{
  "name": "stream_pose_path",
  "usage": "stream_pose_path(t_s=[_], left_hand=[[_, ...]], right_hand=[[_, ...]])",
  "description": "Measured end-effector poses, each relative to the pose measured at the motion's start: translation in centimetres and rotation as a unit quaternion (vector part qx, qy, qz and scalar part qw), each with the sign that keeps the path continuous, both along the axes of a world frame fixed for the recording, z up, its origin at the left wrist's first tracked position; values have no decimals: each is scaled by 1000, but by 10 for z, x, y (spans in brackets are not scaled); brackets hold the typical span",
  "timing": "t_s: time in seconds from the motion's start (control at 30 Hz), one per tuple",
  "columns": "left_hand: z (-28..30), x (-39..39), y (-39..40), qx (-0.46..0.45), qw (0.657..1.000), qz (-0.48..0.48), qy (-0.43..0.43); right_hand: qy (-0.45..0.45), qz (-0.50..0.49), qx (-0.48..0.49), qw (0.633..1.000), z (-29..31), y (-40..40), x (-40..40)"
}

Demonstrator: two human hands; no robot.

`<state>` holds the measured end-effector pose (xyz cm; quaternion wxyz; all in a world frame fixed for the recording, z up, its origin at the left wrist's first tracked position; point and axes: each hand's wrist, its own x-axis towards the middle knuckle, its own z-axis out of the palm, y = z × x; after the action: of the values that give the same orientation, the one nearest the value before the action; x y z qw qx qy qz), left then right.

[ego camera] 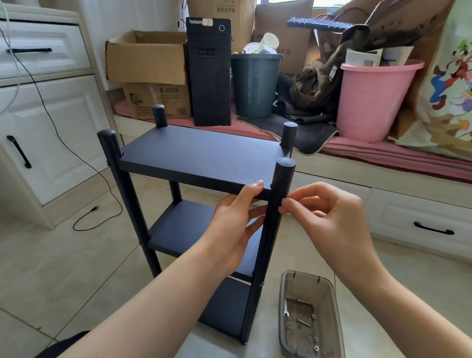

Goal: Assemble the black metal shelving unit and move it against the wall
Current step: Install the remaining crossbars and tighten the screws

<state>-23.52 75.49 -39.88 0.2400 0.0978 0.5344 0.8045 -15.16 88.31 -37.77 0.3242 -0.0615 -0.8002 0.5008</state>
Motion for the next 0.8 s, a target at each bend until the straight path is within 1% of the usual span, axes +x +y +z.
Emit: stream_pose_path(t_s=[0.23,0.8], left_hand=[[-2,-1,-1,6,1000,-5,5],[-2,-1,0,-4,1000,-8,13]], right_hand=[[-3,8,2,1000,1,4,-1],[-14,4,50,999,2,6,-2]])
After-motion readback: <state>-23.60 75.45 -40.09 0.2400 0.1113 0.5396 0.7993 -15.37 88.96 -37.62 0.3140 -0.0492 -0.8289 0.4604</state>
